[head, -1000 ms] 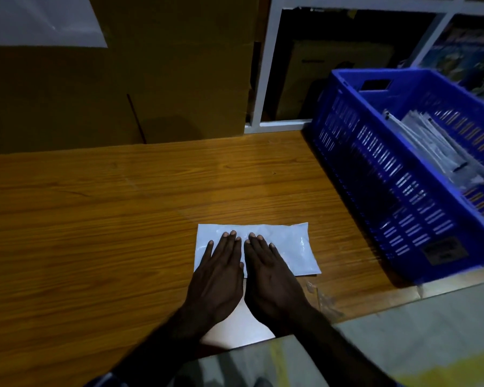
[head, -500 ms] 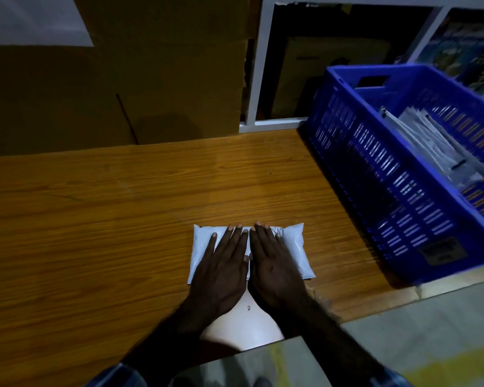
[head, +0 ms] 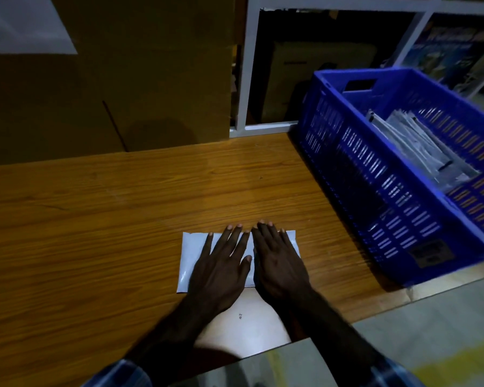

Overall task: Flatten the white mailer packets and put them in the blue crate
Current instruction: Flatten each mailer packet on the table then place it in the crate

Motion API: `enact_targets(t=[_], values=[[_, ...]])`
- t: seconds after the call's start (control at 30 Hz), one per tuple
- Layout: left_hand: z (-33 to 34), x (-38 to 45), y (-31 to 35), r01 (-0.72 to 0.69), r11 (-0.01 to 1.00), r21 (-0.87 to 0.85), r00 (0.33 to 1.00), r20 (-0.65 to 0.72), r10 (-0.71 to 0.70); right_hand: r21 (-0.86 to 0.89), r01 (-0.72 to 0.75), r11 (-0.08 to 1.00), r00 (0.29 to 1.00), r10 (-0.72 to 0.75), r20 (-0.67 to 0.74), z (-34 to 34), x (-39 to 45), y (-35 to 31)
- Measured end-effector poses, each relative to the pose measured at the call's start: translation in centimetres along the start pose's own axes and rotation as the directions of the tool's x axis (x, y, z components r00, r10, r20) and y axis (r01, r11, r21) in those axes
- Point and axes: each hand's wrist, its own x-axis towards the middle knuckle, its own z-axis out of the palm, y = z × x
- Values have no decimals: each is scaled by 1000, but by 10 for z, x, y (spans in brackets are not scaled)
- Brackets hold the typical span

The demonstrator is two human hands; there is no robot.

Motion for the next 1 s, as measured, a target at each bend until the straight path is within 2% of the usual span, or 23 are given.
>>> enact_targets(t=[0.17,0.4,0.5,0.67,1.0], values=[[-1,0,0,-16,1000,-13,1000,-27,15,32,-26,999,999,27,-36,0,-3,-3],[-1,1,1,-1,1000,8,999,47,1,58,-42,997,999,43,-30,-3,-3,-5],[-7,5,8,-3,1000,9,1000,30,2,71,-37,997,998,41,-46,-9,0,-2],[-10,16,23,-71,997,25,997,-5,72,44,-143,989,988,145,-53,-8,0,11],[-7,14,21,-93,995,27,995,49,92,-9,-29,1000,990,27,-140,2,-11,20]])
